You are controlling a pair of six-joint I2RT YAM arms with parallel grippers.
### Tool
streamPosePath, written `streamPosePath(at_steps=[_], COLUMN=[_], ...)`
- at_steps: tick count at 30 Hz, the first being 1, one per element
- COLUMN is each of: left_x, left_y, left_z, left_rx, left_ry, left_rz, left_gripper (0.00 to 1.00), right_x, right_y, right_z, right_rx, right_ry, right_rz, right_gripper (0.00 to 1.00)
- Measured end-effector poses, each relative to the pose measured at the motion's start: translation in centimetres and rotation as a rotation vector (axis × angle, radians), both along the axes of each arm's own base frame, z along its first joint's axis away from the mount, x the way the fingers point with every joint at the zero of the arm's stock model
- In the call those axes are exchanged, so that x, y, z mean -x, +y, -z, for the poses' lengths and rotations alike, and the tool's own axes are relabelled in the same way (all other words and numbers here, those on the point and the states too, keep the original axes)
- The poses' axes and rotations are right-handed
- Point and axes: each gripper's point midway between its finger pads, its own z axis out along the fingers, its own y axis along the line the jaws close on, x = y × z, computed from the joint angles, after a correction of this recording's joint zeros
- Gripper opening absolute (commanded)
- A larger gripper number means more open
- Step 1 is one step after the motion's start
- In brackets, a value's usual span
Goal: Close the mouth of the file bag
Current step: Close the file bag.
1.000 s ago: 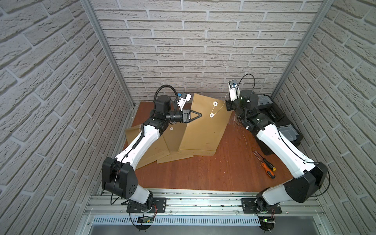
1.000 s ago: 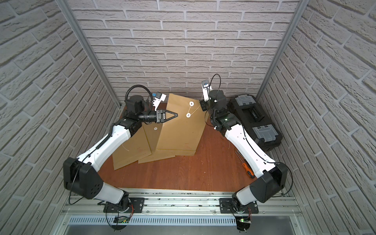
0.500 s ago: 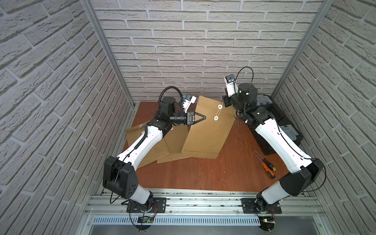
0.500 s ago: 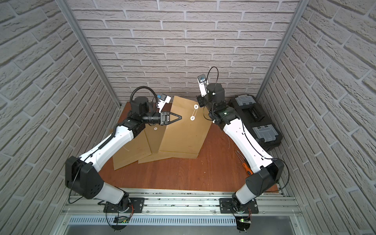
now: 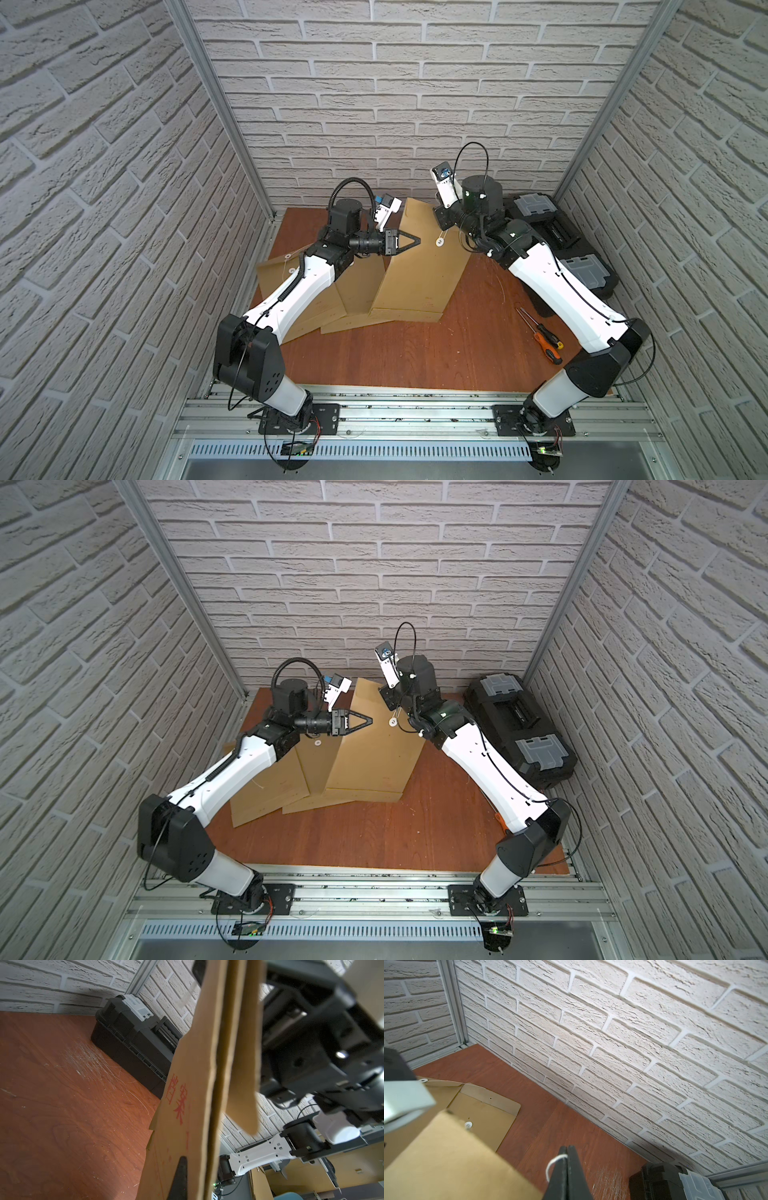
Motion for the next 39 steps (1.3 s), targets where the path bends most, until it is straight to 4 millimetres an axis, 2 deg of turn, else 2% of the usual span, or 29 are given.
streamPosePath(at_steps=[6, 9, 12, 20, 26, 28, 33, 39], left_x=[-0.7, -0.8, -0.9, -0.7, -0.8, -0.9, -1.0, -1.5], left_y=[0.4, 0.4, 0.4, 0.2, 0.2, 0.2, 0.4, 0.9], left_z=[0.5, 0.6, 0.7, 1.2, 1.3, 1.3, 1.3, 1.1], left_rx=[-0.019, -0.022, -0.026, -0.047, -0.052, -0.053, -0.056, -0.054], left_ry=[0.010, 0.010, 0.010, 0.015, 0.012, 0.011, 0.017, 0.013], left_rz=[-0.040, -0.048, -0.055, -0.054, -0.062, -0.066, -0.073, -0.089], left_gripper=[0.00, 0.00, 0.00, 0.00, 0.00, 0.00, 0.00, 0.00], right_x=[1.2, 1.5, 1.6, 1.8, 3.0, 3.5, 5.2, 6.6], right_y=[-1.4, -1.7, -0.8, 3.1, 4.9, 5.2, 4.8, 3.5], right_z=[0.6, 0.2, 0.0, 2.4, 3.5, 4.5, 7.8, 8.8], right_rx=[0.081, 0.079, 0.046, -0.076, -0.159, -0.177, -0.222, -0.335], right_ry=[0.071, 0.109, 0.148, 0.302, 0.391, 0.425, 0.524, 0.544], right_rz=[0.040, 0.044, 0.011, -0.124, -0.204, -0.222, -0.235, -0.231], right_gripper=[0.03, 0.03, 0.03, 0.03, 0.03, 0.03, 0.03, 0.03])
